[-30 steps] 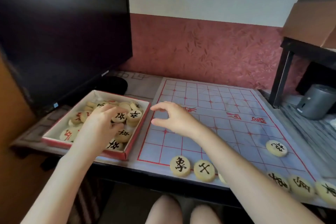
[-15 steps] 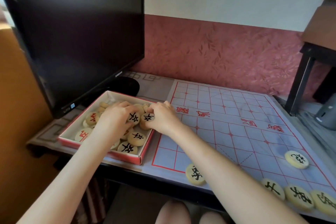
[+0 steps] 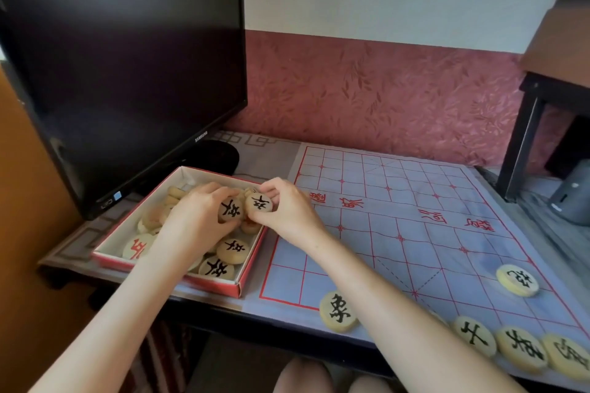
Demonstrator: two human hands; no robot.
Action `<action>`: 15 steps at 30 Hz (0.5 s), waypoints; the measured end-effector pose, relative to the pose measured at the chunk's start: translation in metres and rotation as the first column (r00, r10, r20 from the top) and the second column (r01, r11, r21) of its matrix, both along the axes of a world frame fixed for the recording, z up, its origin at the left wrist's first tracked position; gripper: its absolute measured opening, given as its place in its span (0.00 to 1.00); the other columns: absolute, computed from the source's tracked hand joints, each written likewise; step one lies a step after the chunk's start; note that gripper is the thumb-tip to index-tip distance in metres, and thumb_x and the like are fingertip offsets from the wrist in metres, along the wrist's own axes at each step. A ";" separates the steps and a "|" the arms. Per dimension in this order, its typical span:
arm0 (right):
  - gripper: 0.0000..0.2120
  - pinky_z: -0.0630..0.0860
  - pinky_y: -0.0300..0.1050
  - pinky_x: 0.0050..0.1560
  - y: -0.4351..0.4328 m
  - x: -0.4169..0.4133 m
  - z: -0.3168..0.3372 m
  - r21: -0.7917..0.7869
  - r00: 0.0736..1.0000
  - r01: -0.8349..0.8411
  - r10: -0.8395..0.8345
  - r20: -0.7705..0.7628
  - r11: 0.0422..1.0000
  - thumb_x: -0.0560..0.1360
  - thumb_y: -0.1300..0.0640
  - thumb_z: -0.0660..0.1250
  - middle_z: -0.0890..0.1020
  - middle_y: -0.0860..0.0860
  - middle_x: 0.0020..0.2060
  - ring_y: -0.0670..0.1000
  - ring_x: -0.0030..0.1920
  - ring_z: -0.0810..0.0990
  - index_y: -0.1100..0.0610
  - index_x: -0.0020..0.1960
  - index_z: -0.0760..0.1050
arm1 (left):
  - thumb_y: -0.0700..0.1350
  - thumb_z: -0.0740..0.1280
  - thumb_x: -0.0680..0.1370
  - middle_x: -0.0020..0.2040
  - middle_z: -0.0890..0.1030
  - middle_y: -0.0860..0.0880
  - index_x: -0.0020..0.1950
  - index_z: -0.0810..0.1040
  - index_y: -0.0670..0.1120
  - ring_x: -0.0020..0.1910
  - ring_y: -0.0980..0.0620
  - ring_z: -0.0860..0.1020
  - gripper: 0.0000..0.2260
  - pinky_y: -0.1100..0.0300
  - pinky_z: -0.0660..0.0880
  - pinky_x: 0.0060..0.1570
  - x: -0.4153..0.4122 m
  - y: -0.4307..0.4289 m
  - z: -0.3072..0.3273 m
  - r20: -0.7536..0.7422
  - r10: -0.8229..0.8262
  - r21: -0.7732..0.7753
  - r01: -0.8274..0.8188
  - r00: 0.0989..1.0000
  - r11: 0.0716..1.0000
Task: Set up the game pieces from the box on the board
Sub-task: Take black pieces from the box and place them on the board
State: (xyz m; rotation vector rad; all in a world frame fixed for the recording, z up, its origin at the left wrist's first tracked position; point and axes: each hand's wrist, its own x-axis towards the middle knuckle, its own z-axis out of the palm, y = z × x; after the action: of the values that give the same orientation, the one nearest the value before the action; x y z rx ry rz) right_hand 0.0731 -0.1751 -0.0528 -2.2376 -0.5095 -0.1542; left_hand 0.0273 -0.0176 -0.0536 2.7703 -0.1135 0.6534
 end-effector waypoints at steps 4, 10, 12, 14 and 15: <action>0.21 0.74 0.48 0.55 -0.029 -0.004 0.015 0.085 1.000 0.010 -0.009 -0.008 0.996 0.67 0.48 0.73 0.76 0.45 0.46 0.52 0.53 0.75 0.52 0.57 0.74 | 0.45 0.74 0.68 0.51 0.80 0.50 0.57 0.78 0.47 0.46 0.51 0.76 0.18 0.64 0.71 0.42 -0.004 -0.021 0.006 0.078 -0.083 -0.140 0.094 0.993 0.986; 0.20 0.70 0.46 0.60 -0.105 -0.014 0.022 -0.051 0.996 0.055 -0.051 0.079 0.997 0.70 0.50 0.71 0.79 0.48 0.53 0.49 0.55 0.76 0.52 0.60 0.73 | 0.48 0.73 0.69 0.49 0.79 0.51 0.55 0.79 0.48 0.43 0.53 0.78 0.16 0.58 0.77 0.46 0.001 -0.079 0.017 0.065 -0.226 -0.259 0.236 0.972 0.937; 0.21 0.69 0.38 0.54 -0.139 -0.020 0.025 -0.073 0.995 0.087 -0.083 0.055 0.994 0.71 0.49 0.71 0.78 0.47 0.54 0.45 0.55 0.76 0.51 0.62 0.72 | 0.48 0.73 0.69 0.48 0.78 0.51 0.56 0.79 0.48 0.43 0.54 0.78 0.16 0.60 0.77 0.46 0.004 -0.108 0.017 0.043 -0.301 -0.298 0.300 0.953 0.906; 0.22 0.66 0.35 0.51 -0.178 -0.025 0.026 -0.103 0.991 0.135 -0.133 0.028 0.985 0.71 0.49 0.71 0.77 0.45 0.55 0.43 0.55 0.75 0.49 0.63 0.71 | 0.48 0.72 0.70 0.49 0.79 0.52 0.56 0.79 0.49 0.46 0.55 0.78 0.15 0.60 0.77 0.49 0.008 -0.140 0.015 0.011 -0.385 -0.338 0.366 0.923 0.867; 0.22 0.66 0.34 0.50 -0.198 -0.028 0.027 -0.117 0.986 0.166 -0.165 0.012 0.979 0.71 0.49 0.70 0.77 0.45 0.56 0.42 0.55 0.75 0.49 0.64 0.70 | 0.48 0.72 0.70 0.50 0.79 0.52 0.56 0.79 0.49 0.48 0.55 0.77 0.15 0.59 0.77 0.50 0.011 -0.156 0.013 -0.007 -0.423 -0.354 0.393 0.906 0.849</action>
State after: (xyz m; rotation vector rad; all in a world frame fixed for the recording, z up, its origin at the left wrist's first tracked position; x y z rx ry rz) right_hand 0.0455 -0.3733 -0.0259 -2.3950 -0.3403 -0.2175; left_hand 0.0382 -0.1735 -0.0407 2.3211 -0.5059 0.3949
